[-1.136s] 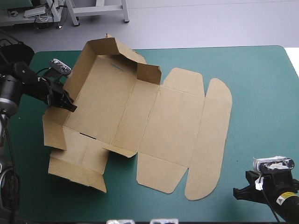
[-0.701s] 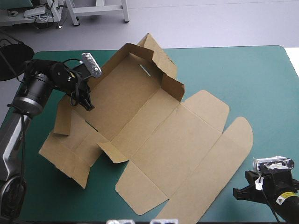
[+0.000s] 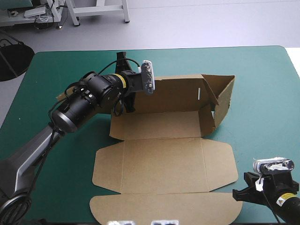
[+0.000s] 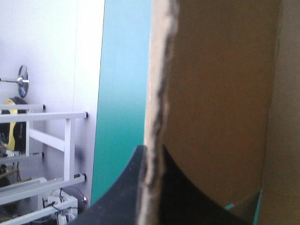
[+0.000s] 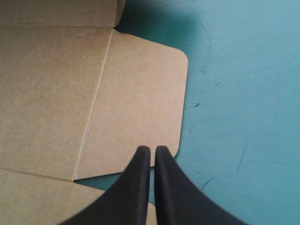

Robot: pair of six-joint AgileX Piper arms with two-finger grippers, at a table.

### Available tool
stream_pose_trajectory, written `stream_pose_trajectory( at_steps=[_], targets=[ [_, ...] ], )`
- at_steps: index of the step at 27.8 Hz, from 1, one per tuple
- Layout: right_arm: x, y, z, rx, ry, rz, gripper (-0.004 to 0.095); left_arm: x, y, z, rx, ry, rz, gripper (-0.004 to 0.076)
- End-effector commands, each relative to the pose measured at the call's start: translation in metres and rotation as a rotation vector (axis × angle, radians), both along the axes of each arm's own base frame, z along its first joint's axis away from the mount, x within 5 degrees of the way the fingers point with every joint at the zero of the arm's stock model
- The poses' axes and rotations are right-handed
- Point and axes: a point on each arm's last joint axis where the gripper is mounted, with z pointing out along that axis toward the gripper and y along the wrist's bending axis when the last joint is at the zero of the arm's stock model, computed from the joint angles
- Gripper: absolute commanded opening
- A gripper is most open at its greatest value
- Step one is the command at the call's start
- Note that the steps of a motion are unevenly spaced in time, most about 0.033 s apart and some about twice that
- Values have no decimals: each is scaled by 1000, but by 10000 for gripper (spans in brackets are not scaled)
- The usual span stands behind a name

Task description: Fold the box

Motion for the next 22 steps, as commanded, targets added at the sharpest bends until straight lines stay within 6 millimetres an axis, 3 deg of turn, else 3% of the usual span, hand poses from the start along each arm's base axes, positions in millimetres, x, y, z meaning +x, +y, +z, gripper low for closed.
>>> stream_pose_trajectory(
  at_steps=[1,8,18,22],
  targets=[
    [3,1,11,19,-70,5,23,-21,-13,34,-97,-133,-82,-9],
    [2,1,11,17,-56,8,23,-45,-41,28,-102,-180,-59,-9],
    [0,2,8,16,-22,17,22,-80,-68,-24,-20,-403,22,-9],
    [0,4,8,49,-15,26,23,-90,-67,-40,-20,-515,87,-9]
  ],
)
